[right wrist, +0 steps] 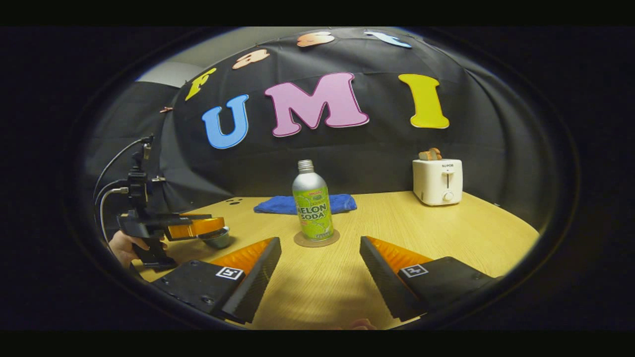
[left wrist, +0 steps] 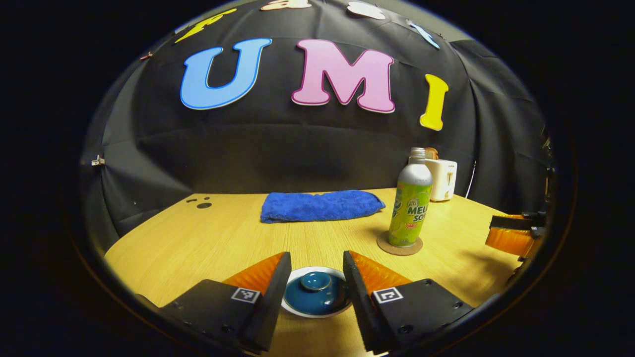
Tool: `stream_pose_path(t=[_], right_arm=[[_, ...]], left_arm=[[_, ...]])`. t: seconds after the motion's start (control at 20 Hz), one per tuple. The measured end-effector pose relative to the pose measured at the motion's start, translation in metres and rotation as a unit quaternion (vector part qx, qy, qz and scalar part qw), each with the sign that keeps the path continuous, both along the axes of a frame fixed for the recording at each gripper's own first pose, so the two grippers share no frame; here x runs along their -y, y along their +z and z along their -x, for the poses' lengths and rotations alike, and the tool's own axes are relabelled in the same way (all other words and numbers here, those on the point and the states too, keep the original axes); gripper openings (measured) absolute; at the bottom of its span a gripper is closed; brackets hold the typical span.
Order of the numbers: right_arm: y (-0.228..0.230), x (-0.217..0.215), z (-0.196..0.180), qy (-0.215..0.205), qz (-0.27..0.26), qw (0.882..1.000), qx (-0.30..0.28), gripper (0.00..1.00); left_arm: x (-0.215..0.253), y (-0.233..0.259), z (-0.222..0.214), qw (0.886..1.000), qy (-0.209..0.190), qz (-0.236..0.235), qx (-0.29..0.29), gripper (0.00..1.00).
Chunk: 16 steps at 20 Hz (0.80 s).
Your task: Open the teacup lid with one hand, grasp the water bottle and pour water into the teacup with the other hand; after pouring, place the water bottle on the coaster and then close the teacup lid.
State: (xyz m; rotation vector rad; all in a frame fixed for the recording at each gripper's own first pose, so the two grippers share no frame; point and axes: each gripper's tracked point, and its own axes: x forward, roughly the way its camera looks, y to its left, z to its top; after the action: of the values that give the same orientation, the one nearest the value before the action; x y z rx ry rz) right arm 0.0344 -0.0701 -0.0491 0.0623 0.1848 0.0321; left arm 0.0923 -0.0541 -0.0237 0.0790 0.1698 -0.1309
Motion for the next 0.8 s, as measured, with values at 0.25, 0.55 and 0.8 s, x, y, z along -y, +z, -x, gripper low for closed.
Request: stream_pose_path(t=[0.25, 0.55, 0.8], right_arm=[[0.023, -0.007, 0.011, 0.003, 0.008, 1.000, 0.017, 0.99], [0.055, -0.003, 0.038, -0.018, 0.009, 0.999, 0.036, 0.98], [0.078, 0.004, 0.076, -0.034, 0.020, 0.997, 0.070, 0.98]], left_arm=[[0.000, 0.039, 0.033, 0.999, 0.011, -0.007, 0.051, 0.92], [0.001, 0.079, 0.094, 0.992, 0.032, 0.043, 0.112, 0.94], [-0.004, 0.093, 0.141, 0.988, 0.050, 0.050, 0.136, 0.94]])
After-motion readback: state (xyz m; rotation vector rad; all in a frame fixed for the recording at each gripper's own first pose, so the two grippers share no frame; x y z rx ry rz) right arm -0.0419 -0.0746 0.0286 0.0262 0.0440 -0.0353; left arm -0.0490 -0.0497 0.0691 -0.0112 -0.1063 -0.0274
